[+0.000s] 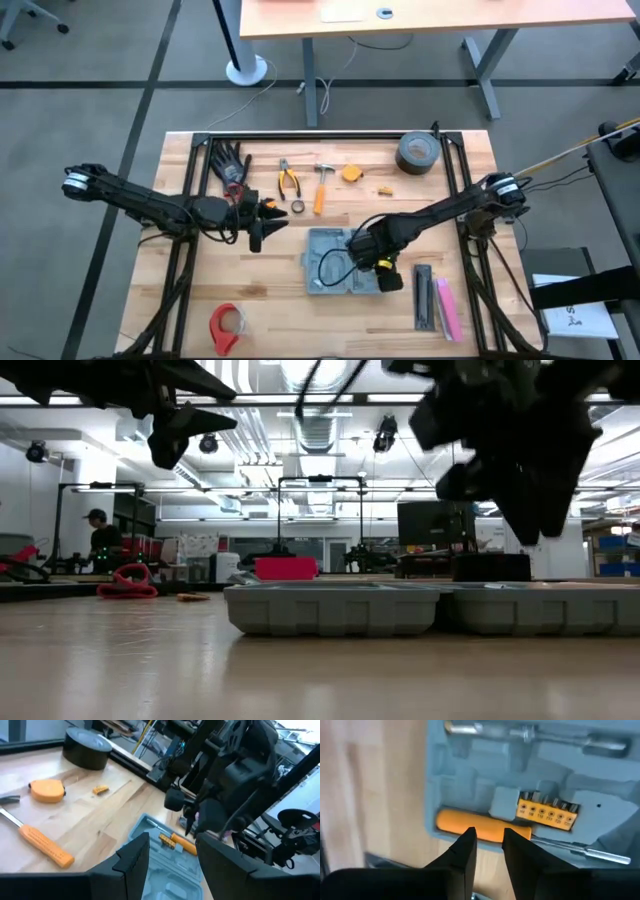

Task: Prefit tool cases
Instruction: Put the nut driver into the gray tool box

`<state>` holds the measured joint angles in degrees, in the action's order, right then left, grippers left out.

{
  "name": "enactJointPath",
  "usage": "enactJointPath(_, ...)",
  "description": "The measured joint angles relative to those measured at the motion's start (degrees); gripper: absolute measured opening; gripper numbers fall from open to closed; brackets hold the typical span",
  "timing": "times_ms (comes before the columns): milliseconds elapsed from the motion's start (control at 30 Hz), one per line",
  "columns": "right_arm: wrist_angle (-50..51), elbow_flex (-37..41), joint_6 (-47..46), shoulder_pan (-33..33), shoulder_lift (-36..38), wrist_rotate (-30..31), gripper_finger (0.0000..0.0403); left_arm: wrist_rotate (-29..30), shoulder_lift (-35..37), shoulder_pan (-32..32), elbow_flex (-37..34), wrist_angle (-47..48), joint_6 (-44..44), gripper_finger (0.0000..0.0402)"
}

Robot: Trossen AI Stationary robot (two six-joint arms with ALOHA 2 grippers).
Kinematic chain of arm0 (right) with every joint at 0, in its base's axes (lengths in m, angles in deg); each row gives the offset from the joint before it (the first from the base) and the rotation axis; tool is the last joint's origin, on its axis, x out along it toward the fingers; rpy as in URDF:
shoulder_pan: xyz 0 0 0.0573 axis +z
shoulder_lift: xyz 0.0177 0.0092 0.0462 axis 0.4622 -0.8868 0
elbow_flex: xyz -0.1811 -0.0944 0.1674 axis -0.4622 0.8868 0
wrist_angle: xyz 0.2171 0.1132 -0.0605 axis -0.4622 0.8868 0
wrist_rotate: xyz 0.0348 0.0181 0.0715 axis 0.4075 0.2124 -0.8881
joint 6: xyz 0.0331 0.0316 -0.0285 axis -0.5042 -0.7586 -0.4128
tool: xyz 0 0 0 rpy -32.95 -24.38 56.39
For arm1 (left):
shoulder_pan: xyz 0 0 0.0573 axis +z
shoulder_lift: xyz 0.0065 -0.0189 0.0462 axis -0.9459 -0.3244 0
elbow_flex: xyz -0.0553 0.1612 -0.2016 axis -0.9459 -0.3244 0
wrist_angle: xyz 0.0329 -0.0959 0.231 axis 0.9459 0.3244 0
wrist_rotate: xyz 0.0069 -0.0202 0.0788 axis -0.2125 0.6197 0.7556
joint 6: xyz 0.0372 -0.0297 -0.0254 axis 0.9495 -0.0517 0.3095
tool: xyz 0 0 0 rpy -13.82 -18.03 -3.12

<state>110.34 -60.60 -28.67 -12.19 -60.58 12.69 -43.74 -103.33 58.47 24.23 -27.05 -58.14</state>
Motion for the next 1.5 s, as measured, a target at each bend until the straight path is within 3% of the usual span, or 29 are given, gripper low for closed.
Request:
enactJointPath(467,-0.5,1.4,-6.6,0.2,13.3,6.5,0.0075,0.9,0.2,0.0,0.0,0.0,0.6,0.0168)
enactJointPath(700,-1.3,3.5,-8.0,2.3,10.6,7.5,0.0087,1.0,0.1,0.0,0.0,0.0,0.6,0.0168)
enactJointPath(1200,-6.2,6.3,-10.9,3.4,1.2,9.4,0.0184,0.9,-0.4,0.0,0.0,0.0,0.0,0.0168)
enactJointPath(1500,-4.0,5.4,-11.2,3.3,1.3,9.6,0.0197,0.9,-0.5,0.0,0.0,0.1,0.1,0.0168)
